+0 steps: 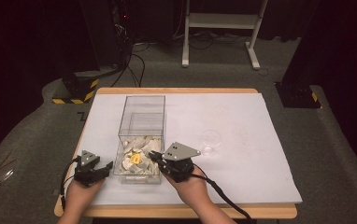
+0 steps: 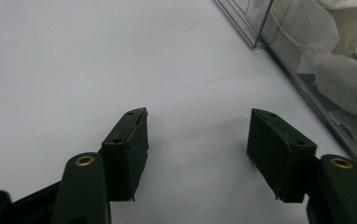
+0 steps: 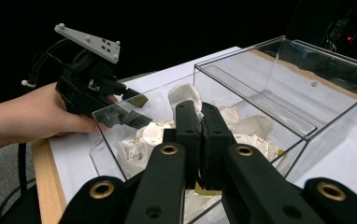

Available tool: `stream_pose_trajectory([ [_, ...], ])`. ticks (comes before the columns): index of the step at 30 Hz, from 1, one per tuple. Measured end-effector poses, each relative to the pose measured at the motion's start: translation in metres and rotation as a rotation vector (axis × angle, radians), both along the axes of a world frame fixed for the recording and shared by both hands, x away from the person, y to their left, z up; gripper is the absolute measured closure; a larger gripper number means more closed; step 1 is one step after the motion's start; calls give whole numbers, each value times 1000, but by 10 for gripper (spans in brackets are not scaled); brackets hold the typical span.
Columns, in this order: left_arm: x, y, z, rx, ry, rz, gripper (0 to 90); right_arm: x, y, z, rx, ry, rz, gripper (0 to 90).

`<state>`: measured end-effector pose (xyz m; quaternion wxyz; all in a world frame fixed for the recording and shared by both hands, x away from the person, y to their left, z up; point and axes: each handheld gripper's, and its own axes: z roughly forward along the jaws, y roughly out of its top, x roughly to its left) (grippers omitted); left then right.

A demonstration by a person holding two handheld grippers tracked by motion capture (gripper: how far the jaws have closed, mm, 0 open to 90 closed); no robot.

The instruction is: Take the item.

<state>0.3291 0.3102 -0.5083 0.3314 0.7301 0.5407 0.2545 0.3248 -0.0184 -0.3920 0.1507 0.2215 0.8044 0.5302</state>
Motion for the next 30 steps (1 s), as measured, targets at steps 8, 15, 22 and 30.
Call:
stream_pose_trajectory([
  [8, 0, 0, 0, 0, 0, 0, 386, -1, -2, 4, 15, -14, -2, 885],
  [15, 0, 0, 0, 0, 0, 0, 386, -2, -7, 9, 32, -22, -9, 885],
  [22, 0, 0, 0, 1, 0, 0, 385, -2, -10, 14, 43, -36, -18, 885],
  [30, 0, 0, 0, 1, 0, 0, 386, -2, -15, 19, 48, -50, -32, 885],
])
